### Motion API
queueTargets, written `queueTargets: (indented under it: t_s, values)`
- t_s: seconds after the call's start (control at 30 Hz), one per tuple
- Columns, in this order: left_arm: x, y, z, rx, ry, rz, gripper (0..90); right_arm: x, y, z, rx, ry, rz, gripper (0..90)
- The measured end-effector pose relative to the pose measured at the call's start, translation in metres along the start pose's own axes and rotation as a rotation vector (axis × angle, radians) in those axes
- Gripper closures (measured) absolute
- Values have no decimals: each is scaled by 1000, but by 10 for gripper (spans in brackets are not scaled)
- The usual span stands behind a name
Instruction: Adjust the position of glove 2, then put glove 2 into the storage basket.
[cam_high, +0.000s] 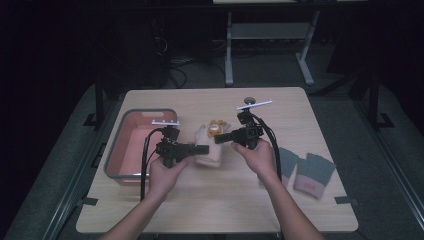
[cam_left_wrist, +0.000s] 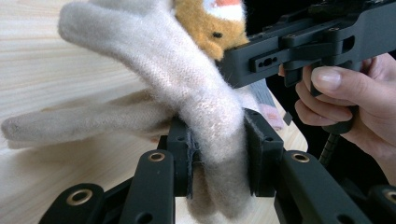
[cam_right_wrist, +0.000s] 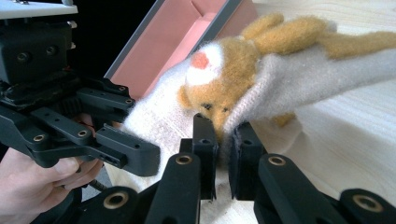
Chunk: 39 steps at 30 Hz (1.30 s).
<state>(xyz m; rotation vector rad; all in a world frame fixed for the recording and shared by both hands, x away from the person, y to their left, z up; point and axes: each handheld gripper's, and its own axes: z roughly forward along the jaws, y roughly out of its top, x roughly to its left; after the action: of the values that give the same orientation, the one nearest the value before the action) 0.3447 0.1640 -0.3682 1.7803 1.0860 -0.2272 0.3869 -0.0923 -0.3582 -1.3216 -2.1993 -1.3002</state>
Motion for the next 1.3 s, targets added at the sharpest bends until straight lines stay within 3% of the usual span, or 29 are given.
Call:
queueTargets:
  t_s: [1.0, 1.3]
  values:
    - [2, 37, -39, -19, -7, 11, 674, 28, 40, 3, -29, 26, -21, 828]
    - [2, 54, -59, -44, -18, 20, 674, 46, 59, 4, -47, 29, -38, 829]
